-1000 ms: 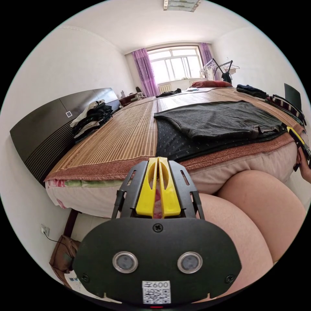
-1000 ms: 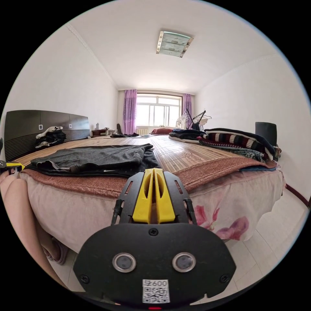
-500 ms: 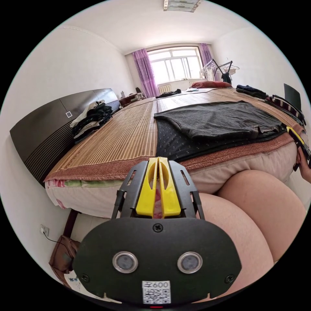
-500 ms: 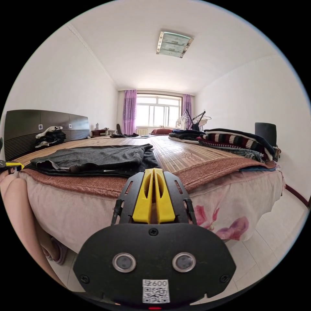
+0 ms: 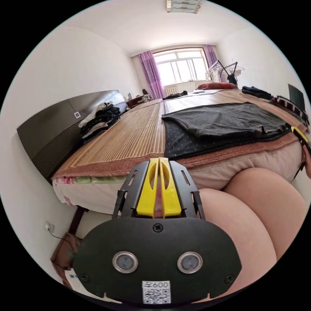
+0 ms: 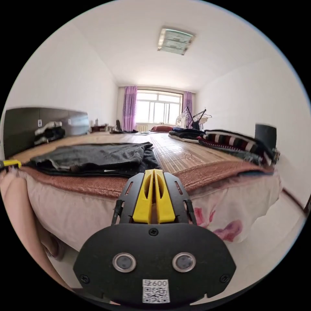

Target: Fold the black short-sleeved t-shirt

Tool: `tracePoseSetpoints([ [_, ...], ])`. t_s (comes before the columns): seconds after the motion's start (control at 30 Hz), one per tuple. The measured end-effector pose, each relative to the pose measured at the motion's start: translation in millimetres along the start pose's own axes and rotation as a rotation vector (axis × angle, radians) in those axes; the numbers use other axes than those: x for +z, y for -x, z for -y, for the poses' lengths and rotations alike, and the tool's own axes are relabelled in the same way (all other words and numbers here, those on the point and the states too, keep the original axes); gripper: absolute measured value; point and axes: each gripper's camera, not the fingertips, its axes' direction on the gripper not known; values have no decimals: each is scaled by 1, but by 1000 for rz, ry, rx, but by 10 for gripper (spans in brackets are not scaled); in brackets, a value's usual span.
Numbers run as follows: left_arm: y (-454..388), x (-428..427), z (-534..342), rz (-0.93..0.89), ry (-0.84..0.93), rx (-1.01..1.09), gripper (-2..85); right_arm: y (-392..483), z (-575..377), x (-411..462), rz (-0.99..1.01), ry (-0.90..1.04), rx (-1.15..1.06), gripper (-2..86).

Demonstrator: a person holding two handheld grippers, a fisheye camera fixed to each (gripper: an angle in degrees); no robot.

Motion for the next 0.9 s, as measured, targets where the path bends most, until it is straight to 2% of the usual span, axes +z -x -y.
tracePoseSetpoints([
  [0.03, -10, -17, 6, 47, -46, 81, 8, 9, 11, -8, -43, 37, -33, -8],
  [0.1, -24, -48, 20, 52, -138, 186, 9, 19, 24, -26, 61, 11, -79, -8],
  [0.17, -37, -73, 44, -25, -184, 245, 8, 29, 46, -49, 297, -36, -133, -8],
  [0.3, -73, -104, 110, -279, -193, 279, 8, 38, 88, -37, 463, 59, -22, -8],
  [0.37, -93, -95, 138, -423, -118, 293, 8, 46, 104, -16, 524, 121, 21, -8],
  [0.5, -128, -57, 169, -580, 63, 239, 7, 61, 105, 5, 543, 151, 38, -8],
  [0.57, -146, -40, 171, -563, 244, 338, 6, 75, 93, 21, 524, 255, -26, -8],
  [0.6, -146, -45, 170, -556, 215, 341, 6, 78, 87, 28, 506, 298, -44, -8],
  [0.67, -144, -53, 171, -544, 223, 334, 6, 73, 64, 21, 495, 188, -30, -9],
  [0.73, -143, -60, 176, -542, 231, 329, 5, 69, 56, 21, 499, 170, 16, -9],
  [0.9, -146, -81, 178, -524, 196, 346, 3, 72, 61, 21, 478, 184, 8, -9],
])
